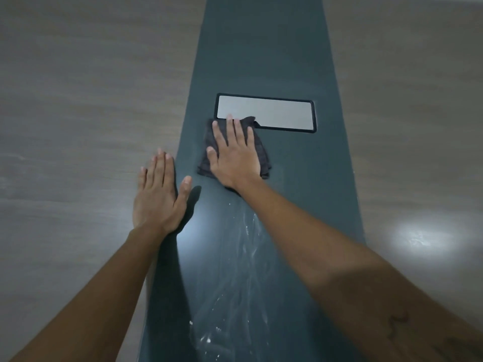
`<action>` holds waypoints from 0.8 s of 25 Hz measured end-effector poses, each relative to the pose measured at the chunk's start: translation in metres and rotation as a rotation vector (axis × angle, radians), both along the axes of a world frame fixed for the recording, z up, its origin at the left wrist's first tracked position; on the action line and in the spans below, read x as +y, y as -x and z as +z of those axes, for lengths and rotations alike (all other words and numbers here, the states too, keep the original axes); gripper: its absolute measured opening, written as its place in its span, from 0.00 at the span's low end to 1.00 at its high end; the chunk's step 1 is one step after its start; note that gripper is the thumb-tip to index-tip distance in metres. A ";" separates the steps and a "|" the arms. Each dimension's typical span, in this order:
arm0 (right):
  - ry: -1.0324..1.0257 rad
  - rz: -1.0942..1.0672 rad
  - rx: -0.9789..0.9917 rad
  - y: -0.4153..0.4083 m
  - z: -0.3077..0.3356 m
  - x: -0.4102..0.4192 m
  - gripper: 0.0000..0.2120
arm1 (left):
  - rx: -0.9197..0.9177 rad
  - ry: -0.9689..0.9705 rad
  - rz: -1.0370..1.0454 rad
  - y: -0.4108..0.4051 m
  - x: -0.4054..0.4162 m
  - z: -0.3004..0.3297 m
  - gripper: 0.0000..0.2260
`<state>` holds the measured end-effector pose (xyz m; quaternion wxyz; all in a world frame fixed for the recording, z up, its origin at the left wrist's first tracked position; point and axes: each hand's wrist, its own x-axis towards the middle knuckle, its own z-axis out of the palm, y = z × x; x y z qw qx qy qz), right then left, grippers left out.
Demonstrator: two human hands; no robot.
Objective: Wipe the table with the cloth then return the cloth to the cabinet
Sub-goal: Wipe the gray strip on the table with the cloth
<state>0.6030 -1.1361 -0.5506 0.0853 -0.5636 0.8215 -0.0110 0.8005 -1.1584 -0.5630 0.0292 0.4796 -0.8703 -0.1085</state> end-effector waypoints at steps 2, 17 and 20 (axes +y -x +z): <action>0.005 0.034 -0.034 -0.020 0.000 0.027 0.31 | -0.014 -0.011 -0.011 -0.017 0.017 0.001 0.37; 0.006 -0.249 0.029 0.032 0.001 0.162 0.31 | -0.003 -0.015 -0.041 -0.069 0.070 0.008 0.36; -0.009 -0.284 0.032 0.050 0.003 0.116 0.31 | 0.008 -0.001 -0.027 -0.065 0.058 0.006 0.36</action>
